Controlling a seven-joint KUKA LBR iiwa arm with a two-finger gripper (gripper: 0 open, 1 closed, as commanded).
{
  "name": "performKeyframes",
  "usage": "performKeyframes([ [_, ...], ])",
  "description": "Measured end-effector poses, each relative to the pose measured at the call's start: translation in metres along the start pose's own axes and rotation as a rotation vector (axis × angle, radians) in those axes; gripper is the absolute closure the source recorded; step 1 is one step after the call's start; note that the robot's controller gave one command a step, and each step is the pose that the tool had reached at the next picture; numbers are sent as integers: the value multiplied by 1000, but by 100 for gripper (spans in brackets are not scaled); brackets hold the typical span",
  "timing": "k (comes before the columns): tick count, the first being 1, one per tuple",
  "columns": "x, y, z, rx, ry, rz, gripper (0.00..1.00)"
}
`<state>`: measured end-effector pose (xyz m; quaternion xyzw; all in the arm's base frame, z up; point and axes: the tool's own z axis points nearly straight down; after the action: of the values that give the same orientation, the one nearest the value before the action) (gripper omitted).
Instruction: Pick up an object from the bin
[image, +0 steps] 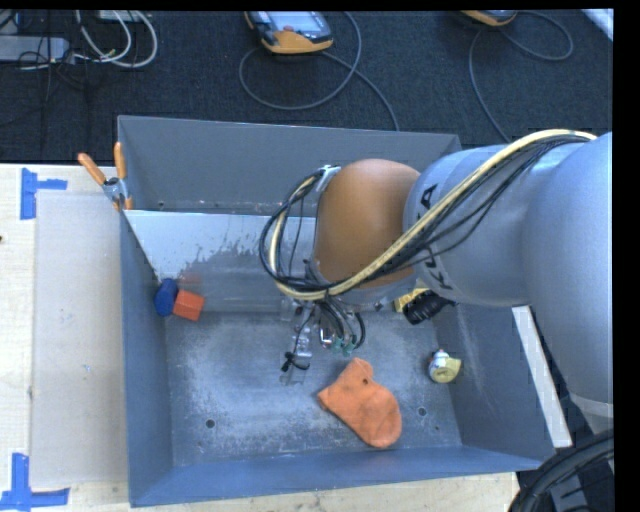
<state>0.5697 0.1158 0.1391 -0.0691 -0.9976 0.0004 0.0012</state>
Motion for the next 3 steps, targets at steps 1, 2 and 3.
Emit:
performKeyframes([
  [1, 26, -50, 31, -1, 4, -65, 0],
  [2, 27, -75, 55, 5, 5, -1, 0],
  [3, 29, -87, 64, -4, 6, 3, 0],
])
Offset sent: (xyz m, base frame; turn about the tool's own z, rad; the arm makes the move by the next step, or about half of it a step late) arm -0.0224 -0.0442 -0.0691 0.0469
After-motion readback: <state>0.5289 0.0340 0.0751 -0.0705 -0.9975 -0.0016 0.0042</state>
